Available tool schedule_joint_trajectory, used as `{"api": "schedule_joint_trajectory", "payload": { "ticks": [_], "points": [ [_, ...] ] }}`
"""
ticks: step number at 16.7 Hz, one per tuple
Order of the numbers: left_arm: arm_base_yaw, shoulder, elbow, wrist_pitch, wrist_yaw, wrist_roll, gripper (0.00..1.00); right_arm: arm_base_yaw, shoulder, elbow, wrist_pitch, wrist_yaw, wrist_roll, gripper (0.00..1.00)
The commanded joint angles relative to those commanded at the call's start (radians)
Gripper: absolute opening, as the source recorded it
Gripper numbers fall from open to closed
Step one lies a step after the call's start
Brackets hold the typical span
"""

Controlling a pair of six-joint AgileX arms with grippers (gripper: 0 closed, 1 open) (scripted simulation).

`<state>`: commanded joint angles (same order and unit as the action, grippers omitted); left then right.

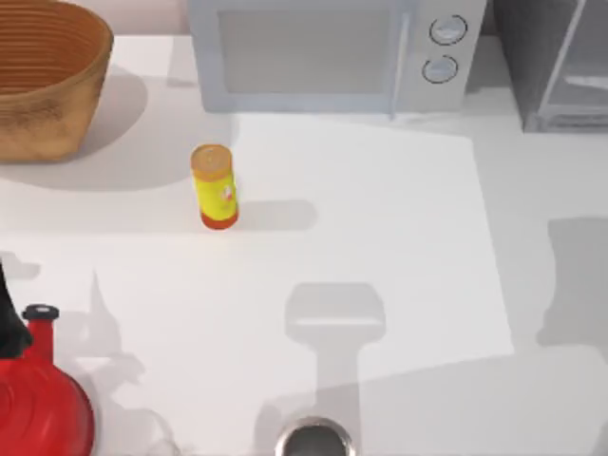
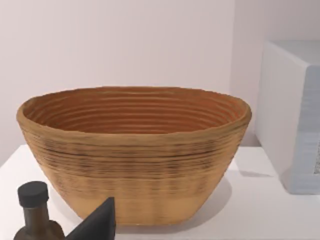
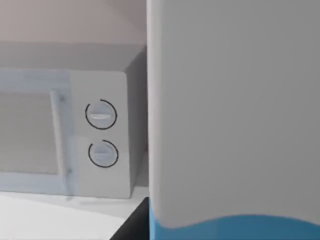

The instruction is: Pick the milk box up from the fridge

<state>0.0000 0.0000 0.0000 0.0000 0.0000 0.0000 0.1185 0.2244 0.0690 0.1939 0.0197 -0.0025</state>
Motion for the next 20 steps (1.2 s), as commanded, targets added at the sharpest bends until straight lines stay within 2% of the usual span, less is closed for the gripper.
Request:
{"api": "schedule_joint_trajectory", "payload": {
  "ticks": [12,16,20],
  "points": [
    [0.0,0.0,0.0,0.0,0.0,0.0,1.0,0.516,1.112,0.26,0.784,0.084,0.018,0.0],
    [0.0,0.0,0.0,0.0,0.0,0.0,1.0,0.658,1.396,0.336,1.003,0.105,0.022,0.0],
    [0.0,0.0,0.0,0.0,0.0,0.0,1.0,0.746,1.572,0.387,1.142,0.118,0.019,0.0]
  ]
}}
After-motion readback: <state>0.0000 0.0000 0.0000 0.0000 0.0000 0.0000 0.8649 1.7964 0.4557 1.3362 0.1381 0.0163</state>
